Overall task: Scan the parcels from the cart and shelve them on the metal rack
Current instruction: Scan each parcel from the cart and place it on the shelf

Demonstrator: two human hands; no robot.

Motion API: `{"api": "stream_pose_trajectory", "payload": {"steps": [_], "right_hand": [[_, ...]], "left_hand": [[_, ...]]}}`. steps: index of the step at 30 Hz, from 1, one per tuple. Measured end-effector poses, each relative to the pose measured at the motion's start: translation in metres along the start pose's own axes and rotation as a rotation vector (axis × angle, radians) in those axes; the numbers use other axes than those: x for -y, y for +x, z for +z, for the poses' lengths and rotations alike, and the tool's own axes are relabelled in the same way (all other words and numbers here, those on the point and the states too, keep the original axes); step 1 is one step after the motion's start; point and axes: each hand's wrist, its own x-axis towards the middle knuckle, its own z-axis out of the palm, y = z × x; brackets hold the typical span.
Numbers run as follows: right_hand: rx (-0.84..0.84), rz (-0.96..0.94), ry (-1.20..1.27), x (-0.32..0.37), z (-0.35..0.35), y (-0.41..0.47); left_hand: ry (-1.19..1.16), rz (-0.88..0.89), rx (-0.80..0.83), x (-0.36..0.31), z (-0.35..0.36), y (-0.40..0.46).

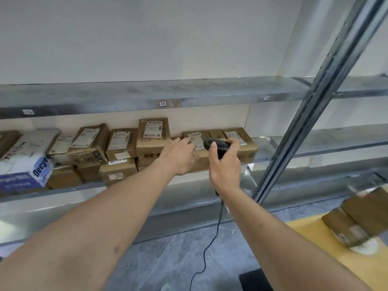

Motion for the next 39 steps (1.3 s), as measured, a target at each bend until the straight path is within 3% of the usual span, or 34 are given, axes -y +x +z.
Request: {"api": "stream_pose_trajectory", "payload": {"steps": [14, 27, 33, 39], "right_hand": [[-0.336, 0.108, -0.054, -0.02, -0.175, -0.069], [-0.768, 0.242, -0.156, -0.04, -0.295, -0.107], [-0.844, 0.264, -0.165, -0.074, -0.366, -0.093], [-0.815, 0.278, -0.101, -0.128, -0.439, -0.058]], "left_hand": [[-0.113, 0.389, -0.059, -0.177, -0.048, -0.025], [-0.178, 0.768, -0.047, -0.323, -0.075, -0.024], [-0.221, 0.804, -0.031, -0.408, -0.07, -0.008], [-0.198, 0.743, -0.002, -0.499, -0.047, 0.029]]}}
